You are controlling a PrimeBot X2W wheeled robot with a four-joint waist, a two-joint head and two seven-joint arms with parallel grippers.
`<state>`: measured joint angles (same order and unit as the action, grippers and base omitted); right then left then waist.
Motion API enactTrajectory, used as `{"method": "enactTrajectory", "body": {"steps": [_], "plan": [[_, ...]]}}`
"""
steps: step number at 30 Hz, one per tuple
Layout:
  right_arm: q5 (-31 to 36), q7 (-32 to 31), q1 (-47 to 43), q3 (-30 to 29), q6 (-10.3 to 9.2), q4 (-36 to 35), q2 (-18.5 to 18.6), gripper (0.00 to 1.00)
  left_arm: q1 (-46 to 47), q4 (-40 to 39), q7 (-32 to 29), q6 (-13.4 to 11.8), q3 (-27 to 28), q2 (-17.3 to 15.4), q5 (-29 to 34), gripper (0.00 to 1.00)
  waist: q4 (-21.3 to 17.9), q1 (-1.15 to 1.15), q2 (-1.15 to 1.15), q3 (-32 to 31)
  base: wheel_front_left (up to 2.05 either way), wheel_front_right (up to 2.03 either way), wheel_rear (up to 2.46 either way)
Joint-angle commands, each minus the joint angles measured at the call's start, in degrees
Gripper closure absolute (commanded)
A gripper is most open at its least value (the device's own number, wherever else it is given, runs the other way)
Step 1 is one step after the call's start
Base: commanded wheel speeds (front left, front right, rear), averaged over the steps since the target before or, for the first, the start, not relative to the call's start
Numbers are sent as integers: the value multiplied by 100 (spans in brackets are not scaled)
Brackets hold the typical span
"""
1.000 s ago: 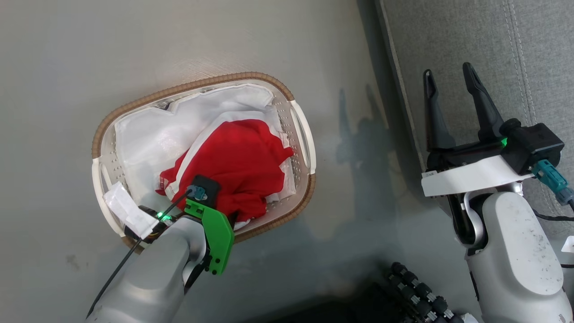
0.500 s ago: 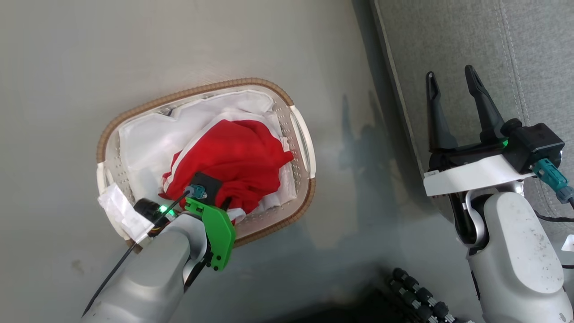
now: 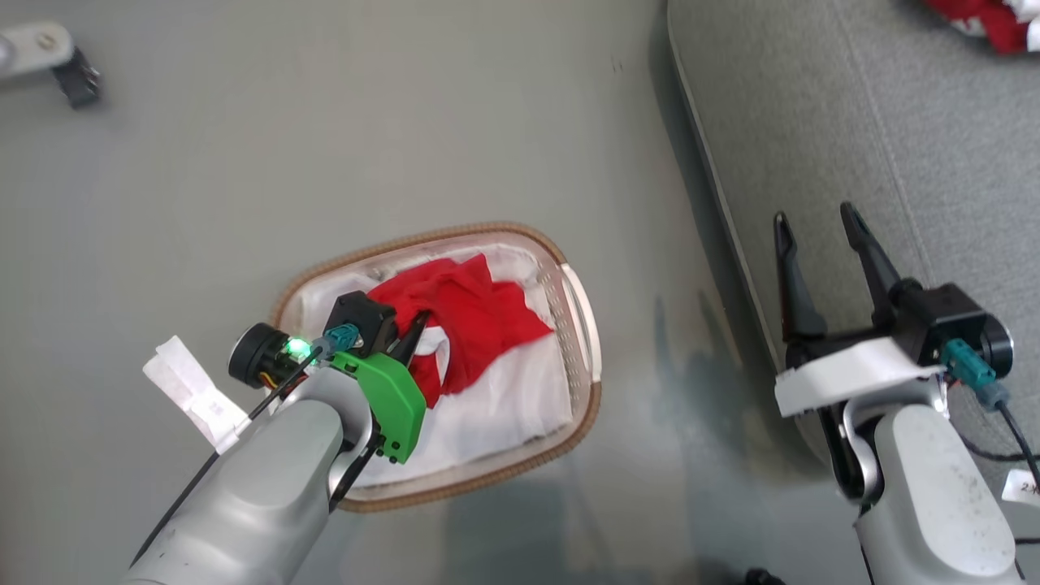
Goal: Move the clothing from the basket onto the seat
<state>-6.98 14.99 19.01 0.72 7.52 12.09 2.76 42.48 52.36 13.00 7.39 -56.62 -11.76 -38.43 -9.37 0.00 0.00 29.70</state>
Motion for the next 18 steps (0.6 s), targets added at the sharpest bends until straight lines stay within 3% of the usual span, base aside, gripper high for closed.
{"method": "enactTrajectory", "body": {"steps": [1,10,18], "plan": [[53,30,-181,-29,-6,67,24,0,88,-86,61,13,-29,-36,62,100,438,0,0,-982,0,0,0],[91,29,-650,84,-6,329,24,0,402,-948,148,13,-262,-303,271,100,665,0,0,-2131,0,0,0],[-7,29,-862,280,-6,494,23,0,999,-1986,-317,14,-473,-682,363,100,674,0,0,-2769,0,0,0]]}}
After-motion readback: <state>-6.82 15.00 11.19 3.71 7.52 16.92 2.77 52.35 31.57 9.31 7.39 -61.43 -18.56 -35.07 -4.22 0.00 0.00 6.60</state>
